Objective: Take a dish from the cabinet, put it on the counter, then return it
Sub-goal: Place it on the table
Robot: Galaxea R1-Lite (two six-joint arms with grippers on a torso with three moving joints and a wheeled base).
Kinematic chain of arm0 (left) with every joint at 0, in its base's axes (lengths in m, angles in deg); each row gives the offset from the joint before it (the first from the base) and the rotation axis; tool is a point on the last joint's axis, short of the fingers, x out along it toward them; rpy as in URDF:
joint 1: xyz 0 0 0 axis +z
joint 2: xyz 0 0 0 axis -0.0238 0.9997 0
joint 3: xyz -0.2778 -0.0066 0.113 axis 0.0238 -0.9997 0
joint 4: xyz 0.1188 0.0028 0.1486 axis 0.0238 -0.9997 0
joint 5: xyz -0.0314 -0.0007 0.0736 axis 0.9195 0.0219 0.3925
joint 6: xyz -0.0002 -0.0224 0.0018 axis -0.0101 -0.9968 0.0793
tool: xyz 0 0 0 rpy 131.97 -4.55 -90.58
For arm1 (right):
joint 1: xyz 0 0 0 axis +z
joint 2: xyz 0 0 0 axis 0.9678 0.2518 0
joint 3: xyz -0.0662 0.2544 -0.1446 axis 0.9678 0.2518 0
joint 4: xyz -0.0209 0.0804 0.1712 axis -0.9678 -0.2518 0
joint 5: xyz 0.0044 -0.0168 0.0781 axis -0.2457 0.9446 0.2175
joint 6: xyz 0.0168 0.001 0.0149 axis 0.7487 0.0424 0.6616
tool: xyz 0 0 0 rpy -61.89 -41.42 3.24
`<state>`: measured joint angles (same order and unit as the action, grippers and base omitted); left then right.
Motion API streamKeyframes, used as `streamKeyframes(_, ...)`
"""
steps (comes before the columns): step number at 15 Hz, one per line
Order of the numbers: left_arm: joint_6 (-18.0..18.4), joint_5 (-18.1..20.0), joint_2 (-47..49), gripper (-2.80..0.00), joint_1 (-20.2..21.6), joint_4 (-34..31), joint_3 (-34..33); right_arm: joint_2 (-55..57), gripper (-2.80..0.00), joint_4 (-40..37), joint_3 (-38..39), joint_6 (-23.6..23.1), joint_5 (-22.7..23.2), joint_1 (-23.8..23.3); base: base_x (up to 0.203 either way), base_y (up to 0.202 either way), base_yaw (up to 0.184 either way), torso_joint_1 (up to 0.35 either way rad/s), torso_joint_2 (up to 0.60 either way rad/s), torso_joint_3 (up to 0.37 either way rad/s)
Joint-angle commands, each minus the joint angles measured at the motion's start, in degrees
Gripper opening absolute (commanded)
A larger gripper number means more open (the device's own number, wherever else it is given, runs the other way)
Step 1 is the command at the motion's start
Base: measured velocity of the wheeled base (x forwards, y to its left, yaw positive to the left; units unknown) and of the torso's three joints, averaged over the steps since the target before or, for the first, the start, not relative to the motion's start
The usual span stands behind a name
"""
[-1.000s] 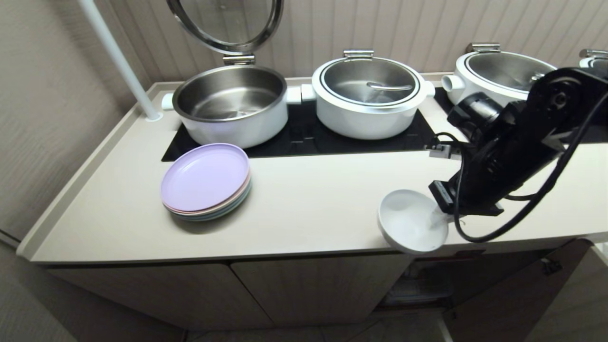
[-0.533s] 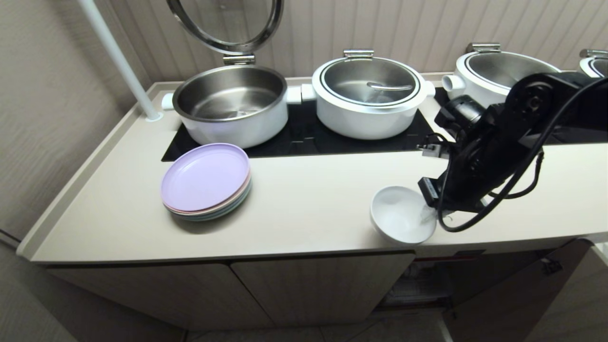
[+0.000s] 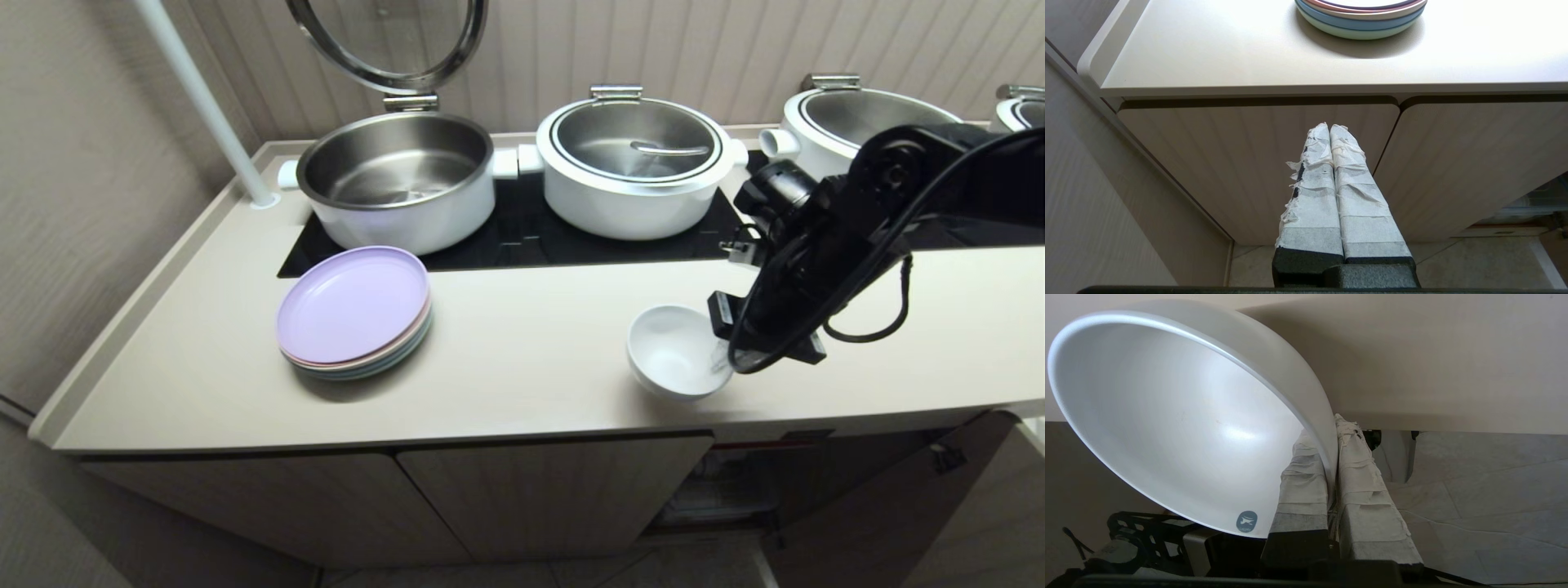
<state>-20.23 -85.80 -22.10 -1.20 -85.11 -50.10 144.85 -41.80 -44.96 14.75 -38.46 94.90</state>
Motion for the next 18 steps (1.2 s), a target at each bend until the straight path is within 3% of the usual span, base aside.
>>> streamKeyframes(1,0.0,0.0,0.0,-2.80,0.0,0.1,0.0,0.5,-2.80,-0.3,-0.5,2.2,-0.1,0.0,0.000,0.000,0.000,0.000,0.00,0.000)
streamKeyframes(3,0.0,0.0,0.0,-2.80,0.0,0.0,0.0,1.6,-2.80,-0.5,-3.1,5.6,-1.8,0.1,0.000,0.000,0.000,0.000,0.00,0.000)
streamKeyframes(8,0.0,0.0,0.0,-2.80,0.0,0.1,0.0,2.7,-2.80,-0.2,-3.2,8.5,-4.0,0.1,0.000,0.000,0.000,0.000,0.00,0.000)
streamKeyframes(18,0.0,0.0,0.0,-2.80,0.0,0.1,0.0,3.0,-2.80,-0.5,-3.2,8.5,-4.5,0.1,0.000,0.000,0.000,0.000,0.00,0.000)
